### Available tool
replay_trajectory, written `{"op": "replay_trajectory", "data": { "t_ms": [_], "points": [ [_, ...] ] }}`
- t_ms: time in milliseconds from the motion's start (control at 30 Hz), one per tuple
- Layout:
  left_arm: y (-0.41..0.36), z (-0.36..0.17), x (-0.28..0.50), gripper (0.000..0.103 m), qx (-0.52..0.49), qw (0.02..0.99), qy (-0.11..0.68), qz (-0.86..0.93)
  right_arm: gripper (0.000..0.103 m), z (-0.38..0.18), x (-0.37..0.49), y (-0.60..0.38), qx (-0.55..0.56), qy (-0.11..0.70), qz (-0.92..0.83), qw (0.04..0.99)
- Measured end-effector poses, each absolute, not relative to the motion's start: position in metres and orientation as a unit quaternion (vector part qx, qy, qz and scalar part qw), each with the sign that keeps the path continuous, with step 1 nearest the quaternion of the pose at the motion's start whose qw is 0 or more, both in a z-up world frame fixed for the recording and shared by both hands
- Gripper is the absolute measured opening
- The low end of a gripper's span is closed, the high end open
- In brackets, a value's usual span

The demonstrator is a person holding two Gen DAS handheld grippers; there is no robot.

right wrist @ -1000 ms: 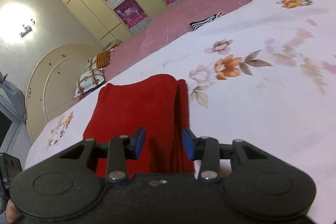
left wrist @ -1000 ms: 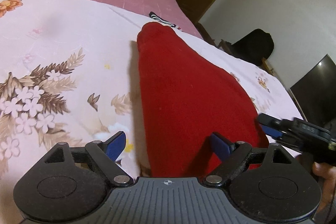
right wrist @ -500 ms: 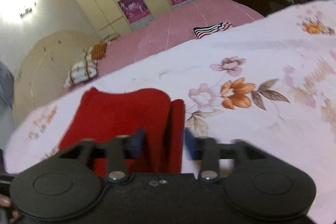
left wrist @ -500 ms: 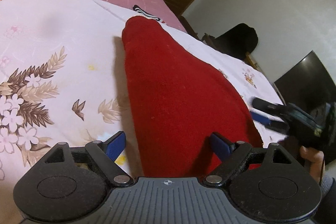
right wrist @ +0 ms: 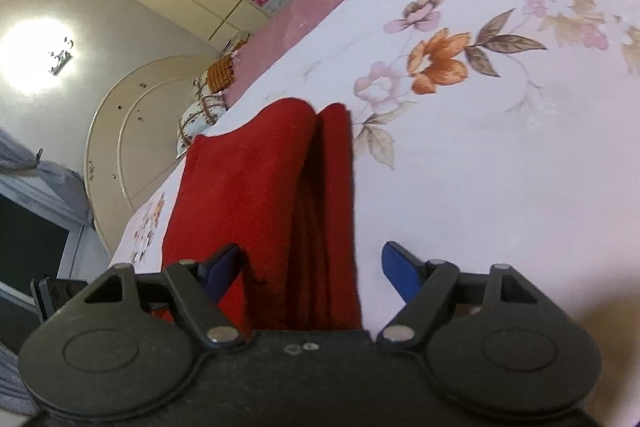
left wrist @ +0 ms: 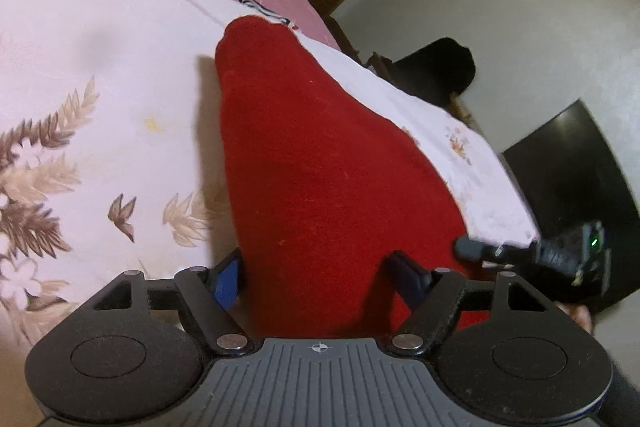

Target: Fold small clothes

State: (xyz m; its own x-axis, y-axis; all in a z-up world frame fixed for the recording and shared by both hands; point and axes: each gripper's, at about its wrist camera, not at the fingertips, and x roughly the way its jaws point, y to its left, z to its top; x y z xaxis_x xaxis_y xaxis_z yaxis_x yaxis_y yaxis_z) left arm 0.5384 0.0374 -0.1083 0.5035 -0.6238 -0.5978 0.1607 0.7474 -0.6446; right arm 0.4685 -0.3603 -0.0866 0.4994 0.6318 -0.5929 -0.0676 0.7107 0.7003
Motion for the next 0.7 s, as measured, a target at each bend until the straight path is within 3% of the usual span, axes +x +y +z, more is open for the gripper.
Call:
{"op": "replay_trajectory", "data": {
  "t_ms": [333,400,533,700],
  "points": [
    [0.047,-0.122,0.553,0.076,-0.308,0.794,0.447,-0.274,0.071,-0.083,0.481,-0.338,0.264,0.474,0.264,0.798],
    [0.044,-0.122,0.555,0.076,-0.307,0.795,0.447,-0.272,0.066,-0.084,0.483,-0.334,0.261,0.47,0.266,0.8],
    [0.02,-0.109,0.552,0.062,-0.243,0.83,0.441,-0.241,0.051,-0.085,0.482,-0.327,0.251,0.461,0.259,0.811],
    [0.012,-0.1,0.545,0.05,-0.231,0.845,0.422,-0.232,0.04,-0.071,0.473,-0.31,0.202,0.454,0.24,0.834]
  ]
}}
